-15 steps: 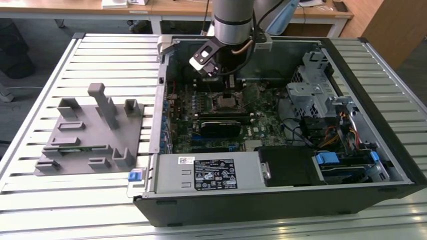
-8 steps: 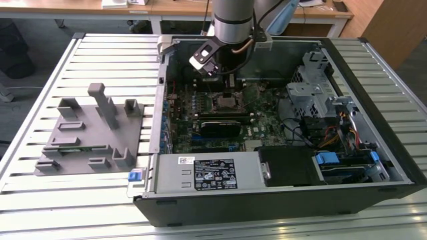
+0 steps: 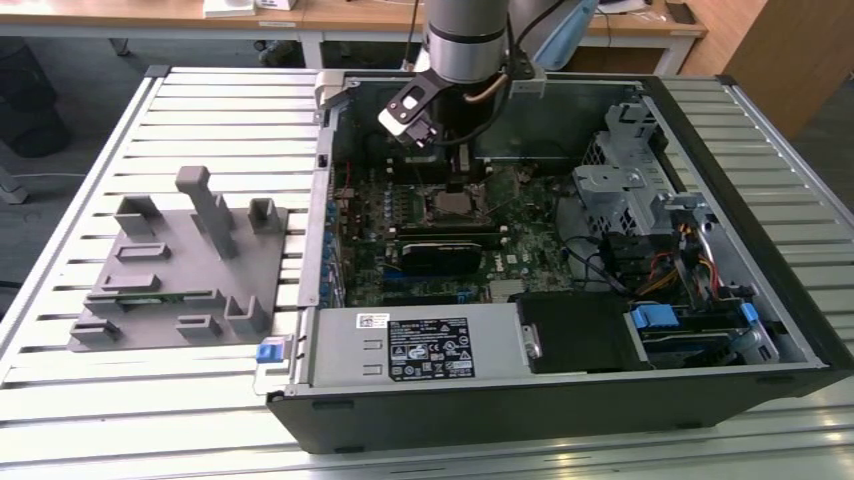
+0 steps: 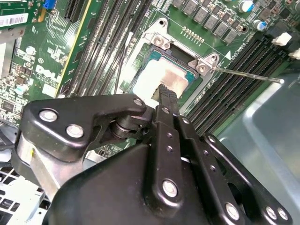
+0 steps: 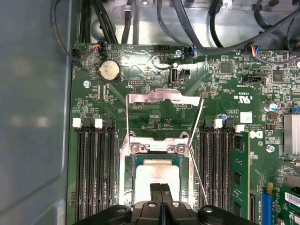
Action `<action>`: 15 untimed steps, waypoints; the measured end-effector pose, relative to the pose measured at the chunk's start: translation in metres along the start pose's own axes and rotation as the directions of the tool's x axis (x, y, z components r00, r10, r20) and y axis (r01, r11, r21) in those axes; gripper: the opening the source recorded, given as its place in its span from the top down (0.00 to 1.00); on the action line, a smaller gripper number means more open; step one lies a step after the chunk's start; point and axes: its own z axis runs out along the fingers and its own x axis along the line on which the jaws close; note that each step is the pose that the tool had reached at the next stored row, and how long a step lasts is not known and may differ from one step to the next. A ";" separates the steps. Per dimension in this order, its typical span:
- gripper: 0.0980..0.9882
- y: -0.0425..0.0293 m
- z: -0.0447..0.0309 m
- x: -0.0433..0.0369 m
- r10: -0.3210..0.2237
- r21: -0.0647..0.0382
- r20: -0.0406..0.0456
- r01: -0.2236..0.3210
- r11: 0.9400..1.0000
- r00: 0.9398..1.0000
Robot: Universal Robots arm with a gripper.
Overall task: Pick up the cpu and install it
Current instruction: 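Close the cpu cover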
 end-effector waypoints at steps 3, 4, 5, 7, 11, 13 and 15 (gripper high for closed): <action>0.99 0.0002 -0.0048 -0.0001 0.000 0.000 0.000 0.000 1.000 1.000; 0.99 0.0003 -0.0067 -0.0002 0.000 0.000 0.000 0.000 1.000 1.000; 0.99 0.0004 -0.0086 -0.0002 0.000 0.000 0.000 0.000 1.000 1.000; 0.99 0.0006 -0.0131 -0.0004 0.000 0.000 0.000 0.000 1.000 1.000; 0.99 0.0010 -0.0235 -0.0006 0.000 0.000 0.000 0.000 1.000 1.000; 0.99 0.0014 -0.0315 -0.0009 0.000 0.000 0.000 0.000 1.000 1.000; 0.99 0.0017 -0.0400 -0.0011 0.000 0.000 0.000 0.000 1.000 1.000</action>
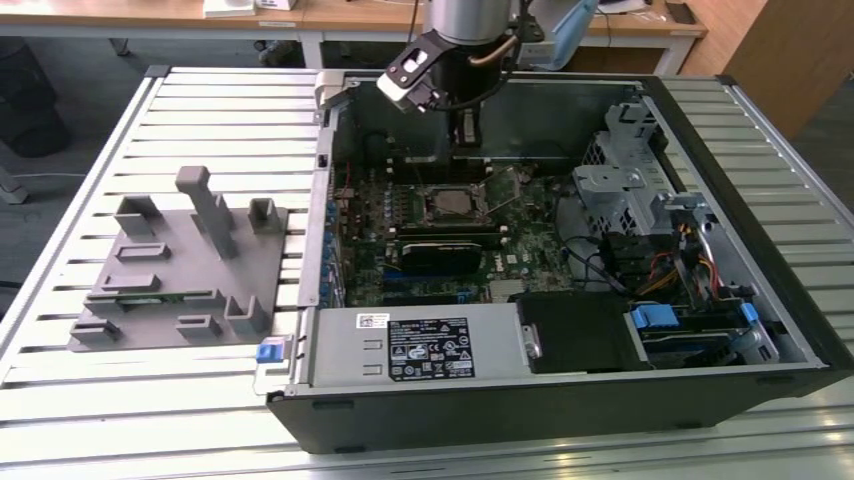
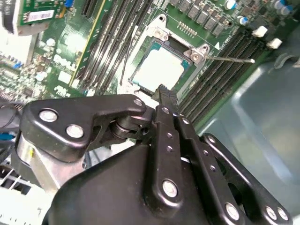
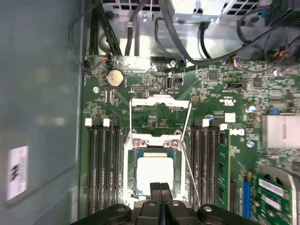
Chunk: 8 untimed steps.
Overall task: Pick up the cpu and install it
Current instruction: 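Close the cpu cover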
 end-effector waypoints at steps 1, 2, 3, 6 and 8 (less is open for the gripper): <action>0.99 0.0002 -0.0043 -0.0001 0.000 0.000 0.000 0.000 1.000 1.000; 0.99 0.0003 -0.0078 -0.0002 0.000 0.000 0.000 0.000 1.000 1.000; 0.99 0.0004 -0.0096 -0.0003 0.000 0.000 0.000 0.000 1.000 1.000; 0.99 0.0004 -0.0097 -0.0037 0.000 0.000 0.000 0.000 1.000 1.000; 0.99 0.0004 -0.0096 -0.0081 0.000 0.000 0.000 0.000 1.000 1.000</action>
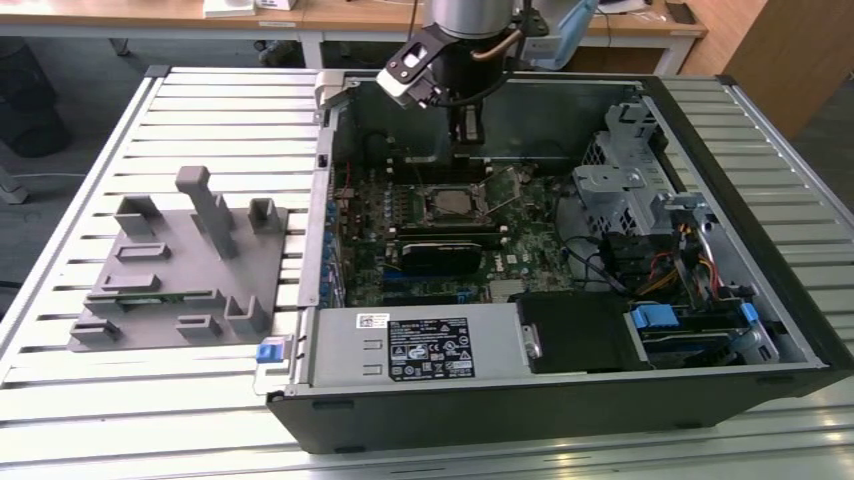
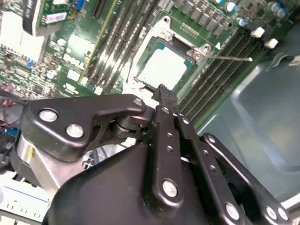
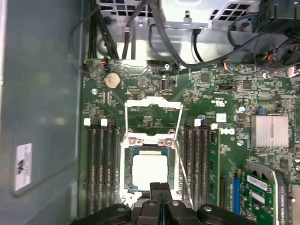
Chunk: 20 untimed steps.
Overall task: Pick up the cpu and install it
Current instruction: 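Close the cpu cover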
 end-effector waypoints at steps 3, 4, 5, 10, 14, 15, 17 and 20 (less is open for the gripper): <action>0.99 0.0000 0.0001 -0.0046 0.000 0.000 0.000 0.000 1.000 1.000; 0.99 0.0001 0.0001 -0.0051 0.000 0.000 0.000 0.000 1.000 1.000; 0.99 0.0008 0.0003 -0.0051 0.000 0.000 0.000 0.000 1.000 1.000; 0.99 0.0102 0.0009 -0.0051 -0.001 0.000 0.000 0.001 1.000 1.000; 0.99 0.0143 0.0013 -0.0043 -0.002 0.000 0.000 0.002 1.000 1.000; 0.99 0.0151 0.0014 -0.0038 -0.002 0.000 0.000 0.002 1.000 1.000; 0.99 0.0171 0.0017 -0.0031 -0.003 0.000 0.000 0.003 1.000 1.000; 0.99 0.0228 0.0028 -0.0027 -0.004 0.000 0.000 0.004 1.000 1.000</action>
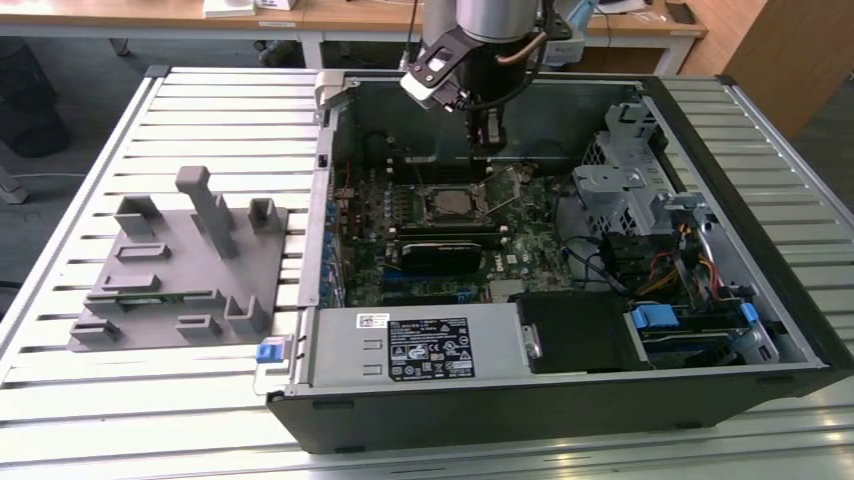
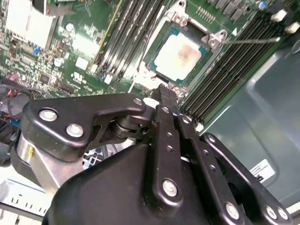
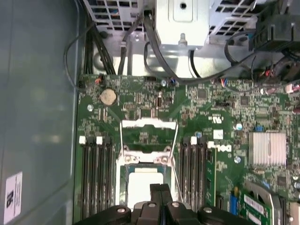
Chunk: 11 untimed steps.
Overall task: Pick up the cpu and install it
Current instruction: 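Close the cpu cover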
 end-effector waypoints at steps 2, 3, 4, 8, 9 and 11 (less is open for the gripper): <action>0.99 0.0043 0.0007 0.0005 -0.001 0.000 0.000 0.001 1.000 1.000; 0.99 0.0063 0.0011 0.0008 -0.001 0.000 0.000 0.001 1.000 1.000; 0.99 0.0082 0.0014 0.0012 -0.002 0.000 0.000 0.002 1.000 1.000; 0.99 0.0149 0.0032 0.0029 -0.004 0.000 0.000 0.004 1.000 1.000; 0.99 0.0165 0.0038 0.0033 -0.004 0.000 0.000 0.004 1.000 1.000; 0.99 0.0197 0.0050 0.0042 -0.005 0.000 0.000 0.005 1.000 1.000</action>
